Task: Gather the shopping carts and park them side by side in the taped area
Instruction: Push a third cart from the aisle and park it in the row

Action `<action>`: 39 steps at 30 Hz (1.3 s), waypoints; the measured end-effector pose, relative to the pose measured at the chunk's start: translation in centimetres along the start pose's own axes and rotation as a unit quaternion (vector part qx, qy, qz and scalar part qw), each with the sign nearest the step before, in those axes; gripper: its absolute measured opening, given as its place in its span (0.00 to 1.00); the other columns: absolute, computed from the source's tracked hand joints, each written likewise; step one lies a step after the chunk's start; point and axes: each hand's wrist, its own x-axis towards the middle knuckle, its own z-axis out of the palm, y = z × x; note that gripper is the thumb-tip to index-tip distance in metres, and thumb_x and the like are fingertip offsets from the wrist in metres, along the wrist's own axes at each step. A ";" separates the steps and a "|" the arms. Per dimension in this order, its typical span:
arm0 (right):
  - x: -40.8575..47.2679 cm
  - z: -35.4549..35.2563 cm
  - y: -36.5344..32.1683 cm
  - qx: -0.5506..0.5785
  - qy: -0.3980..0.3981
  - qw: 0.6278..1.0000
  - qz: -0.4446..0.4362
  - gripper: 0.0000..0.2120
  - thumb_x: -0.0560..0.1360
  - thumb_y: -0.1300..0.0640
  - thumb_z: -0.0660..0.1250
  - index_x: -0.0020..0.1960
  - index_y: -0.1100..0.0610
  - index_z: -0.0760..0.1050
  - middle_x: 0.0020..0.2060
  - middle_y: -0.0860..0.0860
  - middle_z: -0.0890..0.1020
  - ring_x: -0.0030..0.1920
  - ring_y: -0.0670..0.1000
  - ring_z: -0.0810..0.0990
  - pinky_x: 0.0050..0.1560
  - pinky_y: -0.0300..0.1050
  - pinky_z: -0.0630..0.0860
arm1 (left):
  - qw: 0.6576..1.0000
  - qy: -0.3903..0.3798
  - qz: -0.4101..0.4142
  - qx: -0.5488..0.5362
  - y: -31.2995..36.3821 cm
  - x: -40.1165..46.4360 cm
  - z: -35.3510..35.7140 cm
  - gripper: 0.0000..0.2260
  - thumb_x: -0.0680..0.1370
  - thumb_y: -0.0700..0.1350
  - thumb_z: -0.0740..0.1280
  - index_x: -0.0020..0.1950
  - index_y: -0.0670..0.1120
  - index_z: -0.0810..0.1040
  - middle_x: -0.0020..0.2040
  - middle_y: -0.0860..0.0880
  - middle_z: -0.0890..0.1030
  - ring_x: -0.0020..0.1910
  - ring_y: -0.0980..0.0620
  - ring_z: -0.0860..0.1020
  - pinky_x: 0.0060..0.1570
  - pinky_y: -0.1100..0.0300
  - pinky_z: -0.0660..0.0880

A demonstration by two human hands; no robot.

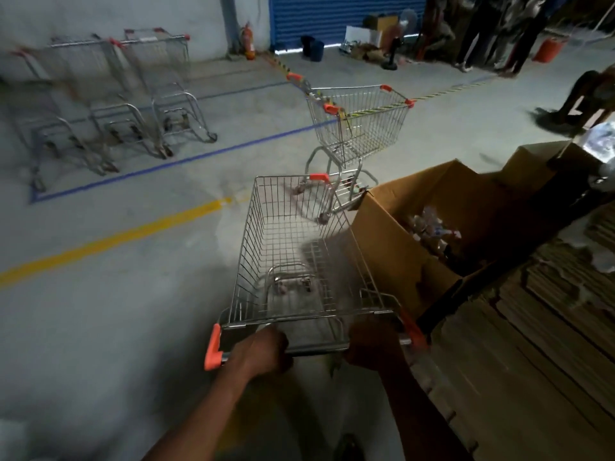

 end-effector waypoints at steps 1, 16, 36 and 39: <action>1.2 0.5 1.0 -0.024 0.020 0.999 -0.022 0.18 0.73 0.40 0.65 0.47 0.54 0.82 0.40 0.56 0.82 0.43 0.59 0.82 0.44 0.50 0.75 | 1.000 0.006 -0.019 -0.001 0.5 0.5 -0.1 0.13 0.77 0.56 0.68 0.56 0.50 0.82 0.54 0.46 0.82 0.54 0.48 0.81 0.50 0.54 0.79; 12.7 -4.6 7.6 -0.013 0.070 0.992 -0.107 0.23 0.65 0.37 0.66 0.47 0.55 0.82 0.41 0.52 0.86 0.43 0.54 0.86 0.43 0.44 0.77 | 0.994 0.055 -0.079 0.057 3.4 8.7 -5.1 0.22 0.72 0.62 0.61 0.50 0.46 0.82 0.49 0.42 0.84 0.48 0.40 0.82 0.42 0.53 0.77; 38.7 -13.9 5.3 -0.041 0.052 0.987 -0.143 0.26 0.66 0.32 0.54 0.48 0.51 0.78 0.37 0.49 0.82 0.38 0.52 0.82 0.43 0.48 0.82 | 0.984 0.112 -0.140 0.004 -8.6 25.6 -18.7 0.17 0.70 0.60 0.64 0.49 0.50 0.80 0.48 0.47 0.83 0.50 0.44 0.82 0.47 0.54 0.79; 42.4 -16.4 4.0 -0.037 0.063 0.986 -0.151 0.27 0.68 0.31 0.56 0.50 0.51 0.78 0.42 0.50 0.83 0.43 0.54 0.84 0.47 0.49 0.81 | 0.983 0.115 -0.144 -0.002 -11.5 28.1 -21.6 0.17 0.70 0.60 0.64 0.49 0.51 0.80 0.47 0.48 0.83 0.49 0.45 0.82 0.47 0.55 0.79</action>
